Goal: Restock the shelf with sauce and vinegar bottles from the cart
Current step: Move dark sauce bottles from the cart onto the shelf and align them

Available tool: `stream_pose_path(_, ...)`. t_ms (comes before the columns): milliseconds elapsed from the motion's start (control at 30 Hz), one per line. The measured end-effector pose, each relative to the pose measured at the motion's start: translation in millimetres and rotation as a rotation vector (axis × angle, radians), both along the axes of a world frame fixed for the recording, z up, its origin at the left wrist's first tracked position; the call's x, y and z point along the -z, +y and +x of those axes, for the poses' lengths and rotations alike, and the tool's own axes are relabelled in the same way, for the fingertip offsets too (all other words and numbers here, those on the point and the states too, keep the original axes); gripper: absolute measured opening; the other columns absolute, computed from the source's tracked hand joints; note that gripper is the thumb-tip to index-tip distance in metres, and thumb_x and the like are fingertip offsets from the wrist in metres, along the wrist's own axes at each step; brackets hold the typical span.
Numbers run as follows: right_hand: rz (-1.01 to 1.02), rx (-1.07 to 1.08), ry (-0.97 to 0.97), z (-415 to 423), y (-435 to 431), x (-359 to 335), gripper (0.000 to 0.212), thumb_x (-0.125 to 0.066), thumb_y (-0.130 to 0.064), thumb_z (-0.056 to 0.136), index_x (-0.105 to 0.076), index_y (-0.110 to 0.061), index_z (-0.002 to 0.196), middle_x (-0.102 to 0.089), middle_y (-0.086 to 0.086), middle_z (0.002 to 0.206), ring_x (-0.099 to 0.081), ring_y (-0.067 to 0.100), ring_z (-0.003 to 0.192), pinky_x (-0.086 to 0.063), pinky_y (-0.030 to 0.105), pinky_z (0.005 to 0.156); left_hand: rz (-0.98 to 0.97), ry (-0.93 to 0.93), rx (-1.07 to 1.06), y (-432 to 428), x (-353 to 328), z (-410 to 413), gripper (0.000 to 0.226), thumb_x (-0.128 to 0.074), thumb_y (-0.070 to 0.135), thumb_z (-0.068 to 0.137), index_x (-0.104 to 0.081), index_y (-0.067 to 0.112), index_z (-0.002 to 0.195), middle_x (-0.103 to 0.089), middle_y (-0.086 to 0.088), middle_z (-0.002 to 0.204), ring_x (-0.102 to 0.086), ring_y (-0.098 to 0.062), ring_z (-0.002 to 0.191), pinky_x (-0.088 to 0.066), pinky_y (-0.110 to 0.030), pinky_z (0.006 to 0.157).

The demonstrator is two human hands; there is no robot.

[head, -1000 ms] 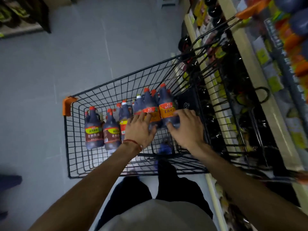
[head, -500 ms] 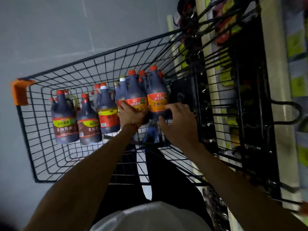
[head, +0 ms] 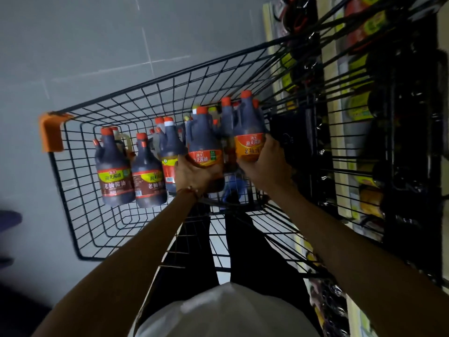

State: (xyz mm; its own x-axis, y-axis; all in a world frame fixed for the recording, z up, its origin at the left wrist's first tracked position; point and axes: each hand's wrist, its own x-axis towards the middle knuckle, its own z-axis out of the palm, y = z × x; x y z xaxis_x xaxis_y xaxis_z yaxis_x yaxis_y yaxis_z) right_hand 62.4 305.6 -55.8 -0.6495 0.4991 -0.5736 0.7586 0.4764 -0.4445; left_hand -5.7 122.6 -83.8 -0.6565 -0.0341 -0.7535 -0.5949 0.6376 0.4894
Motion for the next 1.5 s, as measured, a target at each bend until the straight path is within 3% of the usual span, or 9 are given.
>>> stream_pose_path(233,-0.087,0.309,-0.060,-28.3,-6.3,34.5,0.116,-0.094,-0.049,0.062,-0.031,-0.013,0.152,-0.052,0.012,0.145,-0.059,0.036,0.125,-0.052,0.053,0.101,0.055,0.027,0.025,-15.6,-9.8,-7.1,0.084,-0.094,0.024,0.064,-0.046,0.012,0.133,-0.064,0.004,0.110,-0.064,-0.010,0.091,-0.047,-0.016,0.073)
stream_pose_path(433,-0.135,0.402,0.046,-10.2,-6.2,21.5,0.108,-0.099,-0.029,0.055,-0.042,-0.013,0.146,-0.061,0.008,0.134,-0.065,0.024,0.109,-0.053,0.036,0.087,0.095,0.072,0.083,-21.7,-24.3,-11.5,0.088,-0.094,0.026,0.065,-0.045,0.009,0.137,-0.063,0.002,0.112,-0.061,-0.004,0.087,-0.046,-0.014,0.072)
stream_pose_path(567,-0.182,0.477,0.162,15.4,-23.3,-13.1,0.107,-0.098,-0.045,0.049,-0.047,-0.022,0.139,-0.067,-0.002,0.126,-0.069,0.016,0.103,-0.061,0.043,0.087,0.179,0.104,0.130,-25.6,-40.4,-12.7,0.082,-0.094,0.020,0.065,-0.048,0.009,0.132,-0.063,0.008,0.104,-0.062,0.001,0.088,-0.056,-0.023,0.078)
stream_pose_path(733,-0.180,0.603,0.345,45.6,-44.0,-57.6,0.071,-0.103,-0.021,0.056,-0.055,-0.037,0.107,-0.066,-0.022,0.098,-0.066,-0.016,0.084,-0.051,0.007,0.068,0.358,0.149,0.162,-21.7,-71.5,-12.6,0.093,-0.094,0.041,0.043,-0.050,0.016,0.121,-0.069,0.000,0.110,-0.071,-0.016,0.094,-0.061,-0.031,0.079)
stream_pose_path(833,-0.127,0.632,0.423,60.4,-52.4,-87.5,0.101,-0.101,-0.053,0.049,-0.053,-0.027,0.135,-0.068,-0.009,0.117,-0.069,-0.003,0.097,-0.057,0.016,0.076,0.416,0.179,0.294,-14.3,-91.4,-15.3,0.093,-0.095,0.034,0.046,-0.047,0.015,0.124,-0.065,0.001,0.111,-0.068,-0.011,0.093,-0.056,-0.015,0.075)
stream_pose_path(967,-0.074,0.720,0.497,85.7,-55.3,-119.6,0.086,-0.102,-0.021,0.059,-0.055,-0.011,0.131,-0.069,-0.005,0.103,-0.069,-0.007,0.078,-0.053,0.011,0.062,0.524,0.180,0.394,3.1,-118.0,-13.6,0.092,-0.091,0.040,0.044,-0.049,0.022,0.125,-0.068,-0.008,0.118,-0.071,-0.026,0.101,-0.060,-0.046,0.085)
stream_pose_path(1133,0.026,0.779,0.559,119.7,-59.8,-154.0,0.110,-0.095,-0.054,0.049,-0.049,-0.018,0.142,-0.066,-0.002,0.124,-0.069,0.005,0.100,-0.058,0.023,0.078,0.646,0.220,0.502,26.3,-155.6,14.7,0.085,-0.084,0.044,0.047,-0.046,0.017,0.118,-0.064,0.007,0.106,-0.066,0.007,0.086,-0.053,-0.018,0.073)
stream_pose_path(1400,0.077,0.935,0.697,198.7,-69.7,-188.0,0.097,-0.102,-0.017,0.055,-0.049,-0.016,0.136,-0.069,-0.003,0.117,-0.072,-0.002,0.089,-0.055,0.015,0.063,0.796,0.198,0.699,47.7,-189.2,76.0,0.082,-0.086,0.045,0.050,-0.050,0.024,0.120,-0.067,0.008,0.114,-0.069,0.000,0.096,-0.057,-0.021,0.079)
stream_pose_path(1500,0.113,0.961,0.742,234.8,-77.5,-197.3,0.098,-0.102,-0.008,0.056,-0.048,-0.011,0.138,-0.066,-0.008,0.115,-0.068,-0.012,0.089,-0.052,0.010,0.064,0.807,0.183,0.737,47.8,-197.3,110.5,0.087,-0.088,0.041,0.050,-0.051,0.013,0.124,-0.069,-0.007,0.117,-0.071,-0.017,0.102,-0.059,-0.036,0.083)
